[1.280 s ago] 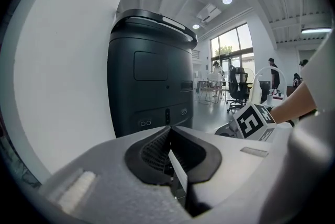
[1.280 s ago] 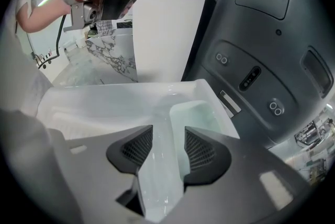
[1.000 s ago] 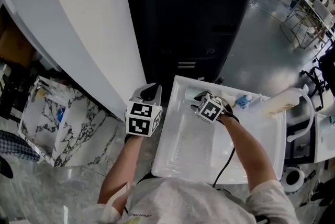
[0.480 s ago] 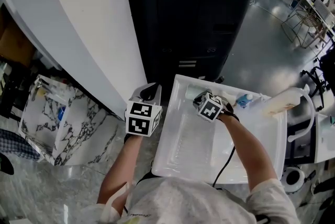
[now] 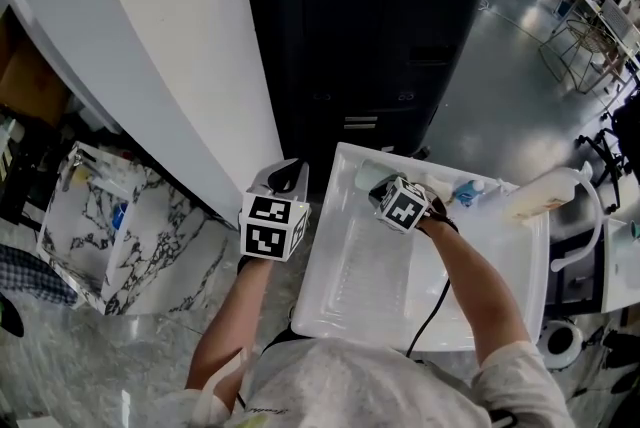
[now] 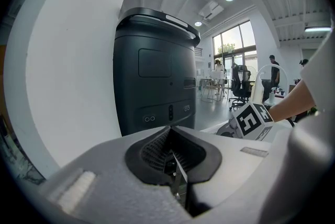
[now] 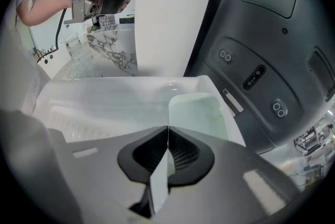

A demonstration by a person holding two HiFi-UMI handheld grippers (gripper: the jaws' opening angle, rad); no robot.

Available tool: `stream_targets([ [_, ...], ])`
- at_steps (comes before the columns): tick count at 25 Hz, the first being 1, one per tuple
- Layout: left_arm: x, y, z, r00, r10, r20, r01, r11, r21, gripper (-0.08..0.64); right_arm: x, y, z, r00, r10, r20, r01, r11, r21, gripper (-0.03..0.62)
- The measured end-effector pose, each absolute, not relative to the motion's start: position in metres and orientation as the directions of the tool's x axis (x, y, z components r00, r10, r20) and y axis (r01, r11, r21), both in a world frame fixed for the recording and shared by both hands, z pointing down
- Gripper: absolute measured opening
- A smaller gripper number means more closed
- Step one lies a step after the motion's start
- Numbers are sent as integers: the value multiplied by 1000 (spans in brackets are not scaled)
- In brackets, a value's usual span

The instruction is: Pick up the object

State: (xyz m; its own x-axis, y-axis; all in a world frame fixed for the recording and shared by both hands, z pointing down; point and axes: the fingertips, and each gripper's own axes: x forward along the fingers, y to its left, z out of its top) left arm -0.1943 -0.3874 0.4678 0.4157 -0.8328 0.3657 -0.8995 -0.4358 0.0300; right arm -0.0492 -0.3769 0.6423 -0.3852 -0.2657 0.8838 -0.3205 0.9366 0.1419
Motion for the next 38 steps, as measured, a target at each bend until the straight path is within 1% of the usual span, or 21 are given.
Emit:
stream_targets([
  [6, -188, -386, 466, 423, -831, 361, -896, -443, 32, 6, -55, -377, 625, -432, -294, 852, -347, 927, 144, 9],
  [12, -175, -387, 459, 445, -827, 343, -886, -463, 33, 6, -52, -390, 587, -491, -389, 779, -449, 880, 155, 9],
  [19, -149, -387, 448, 484, -813, 323, -864, -503, 29, 5, -44, -394, 532, -575, -480, 662, -569, 816, 97, 9],
  [29, -112, -386, 431, 535, -792, 295, -833, -552, 28, 5, -13, -385, 465, -595, -617, 515, -675, 731, 96, 9],
  [38, -89, -388, 414, 557, -789, 261, -822, -569, 32, 5, 24, -377, 408, -557, -744, 369, -781, 621, 74, 9],
])
